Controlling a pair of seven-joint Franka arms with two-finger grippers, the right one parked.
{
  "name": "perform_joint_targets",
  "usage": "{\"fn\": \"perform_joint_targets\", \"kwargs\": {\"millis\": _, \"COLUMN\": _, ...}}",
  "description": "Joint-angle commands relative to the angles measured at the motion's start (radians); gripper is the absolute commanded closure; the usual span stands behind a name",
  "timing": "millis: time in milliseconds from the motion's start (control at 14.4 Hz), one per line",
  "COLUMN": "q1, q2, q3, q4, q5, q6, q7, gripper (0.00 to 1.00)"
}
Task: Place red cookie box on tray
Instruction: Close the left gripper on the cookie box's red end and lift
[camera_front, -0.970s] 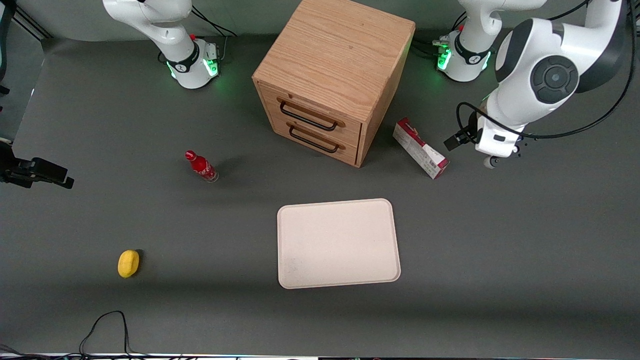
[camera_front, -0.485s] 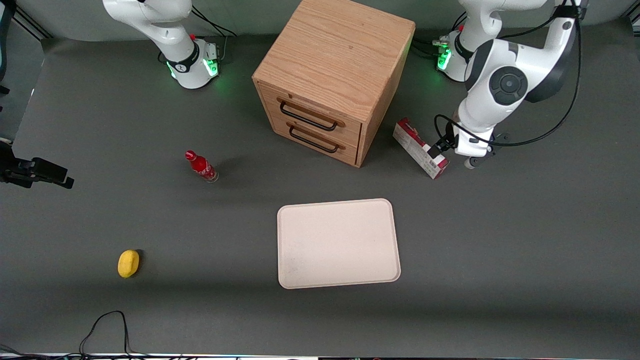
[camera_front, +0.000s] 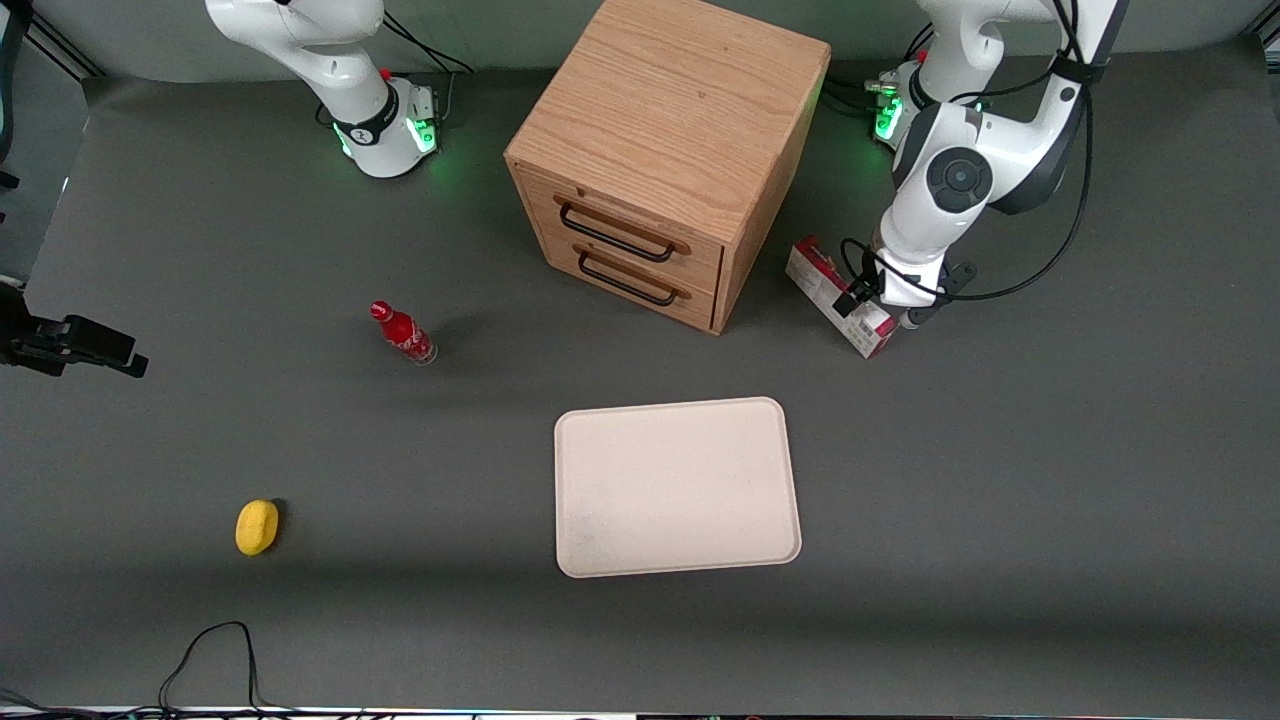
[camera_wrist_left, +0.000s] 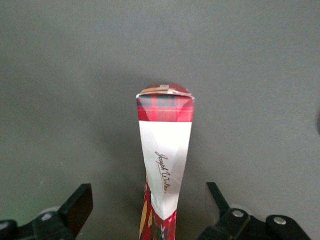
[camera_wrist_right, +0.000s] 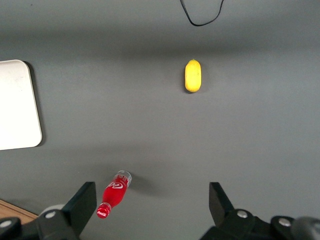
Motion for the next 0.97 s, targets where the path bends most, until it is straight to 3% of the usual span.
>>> {"fn": "perform_joint_targets", "kwargs": {"millis": 0, "q1": -0.042, "q2": 0.037, "q3": 0.001, "q4": -0.023, "q5": -0.049, "q6": 0.057, "q7": -0.044, "gripper": 0.00}}
{"fn": "perform_joint_targets", "kwargs": {"millis": 139, "q1": -0.044, "q2": 0.053, "q3": 0.001, "q4": -0.026, "q5": -0.051, "q6": 0.072, "q7": -0.045, "gripper": 0.01}}
{"fn": "perform_joint_targets", "kwargs": {"millis": 208, "q1": -0.045, "q2": 0.064, "q3": 0.001, "q4": -0.026, "q5": -0.052, "q6": 0.092, "q7": -0.045, "gripper": 0.06}}
{"fn": "perform_joint_targets", "kwargs": {"millis": 277, "q1": -0.056, "q2": 0.079, "q3": 0.001, "q4": -0.026, "q5": -0.052, "q6": 0.116, "q7": -0.045, "gripper": 0.20}}
{"fn": "perform_joint_targets", "kwargs": {"millis": 347, "q1": -0.063, "q2": 0.093, "q3": 0.001, "q4": -0.024, "q5": -0.052, "q6": 0.129, "q7": -0.045, "gripper": 0.44}}
{"fn": "perform_joint_targets", "kwargs": {"millis": 416, "q1": -0.065, "q2": 0.099, "q3": 0.001, "q4": -0.023, "q5": -0.052, "q6": 0.137, "q7": -0.045, "gripper": 0.78}}
{"fn": "perform_joint_targets", "kwargs": {"millis": 485, "q1": -0.065, "q2": 0.097, "q3": 0.001, "q4": -0.021, "q5": -0.052, "q6": 0.131, "q7": -0.044, "gripper": 1.00}}
{"fn": "perform_joint_targets", "kwargs": {"millis": 901, "q1": -0.062, "q2": 0.075, "q3": 0.003, "q4": 0.031, "q5": -0.040, "q6": 0.037, "q7": -0.001, "gripper": 1.00}}
